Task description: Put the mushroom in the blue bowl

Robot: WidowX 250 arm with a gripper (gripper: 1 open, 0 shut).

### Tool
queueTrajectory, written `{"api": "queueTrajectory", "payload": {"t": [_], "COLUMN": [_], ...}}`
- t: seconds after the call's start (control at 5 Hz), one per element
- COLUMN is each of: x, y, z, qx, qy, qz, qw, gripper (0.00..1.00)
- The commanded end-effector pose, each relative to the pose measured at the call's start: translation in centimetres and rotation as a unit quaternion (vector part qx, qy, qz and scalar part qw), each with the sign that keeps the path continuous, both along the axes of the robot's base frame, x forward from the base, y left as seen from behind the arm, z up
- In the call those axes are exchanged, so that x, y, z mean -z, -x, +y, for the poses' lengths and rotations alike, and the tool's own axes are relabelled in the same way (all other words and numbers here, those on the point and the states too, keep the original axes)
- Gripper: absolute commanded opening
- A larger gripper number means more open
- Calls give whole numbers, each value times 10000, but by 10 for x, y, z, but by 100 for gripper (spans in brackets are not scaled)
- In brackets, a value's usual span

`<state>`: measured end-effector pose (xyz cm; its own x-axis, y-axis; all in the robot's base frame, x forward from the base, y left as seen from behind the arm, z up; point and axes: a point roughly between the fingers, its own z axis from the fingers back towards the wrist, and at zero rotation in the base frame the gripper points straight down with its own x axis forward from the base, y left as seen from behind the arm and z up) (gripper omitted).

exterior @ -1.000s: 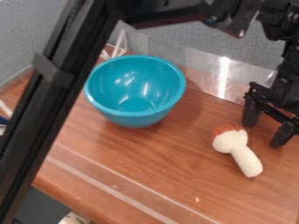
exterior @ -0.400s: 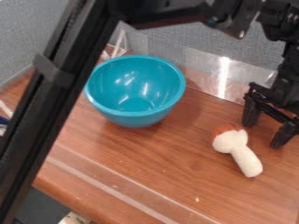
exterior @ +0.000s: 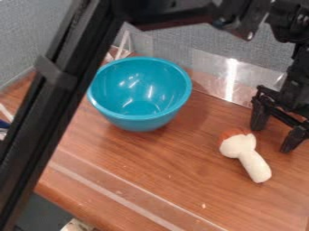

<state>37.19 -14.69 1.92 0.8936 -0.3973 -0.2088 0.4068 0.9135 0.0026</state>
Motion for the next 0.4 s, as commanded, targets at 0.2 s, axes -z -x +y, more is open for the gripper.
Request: {"api": "queueTrajectory", "payload": {"t": [0.2], "x": [14], "y": [9], "z": [4], "qx": [-175], "qy": [-88], "qz": [173], "qw": [9997], "gripper": [100]}}
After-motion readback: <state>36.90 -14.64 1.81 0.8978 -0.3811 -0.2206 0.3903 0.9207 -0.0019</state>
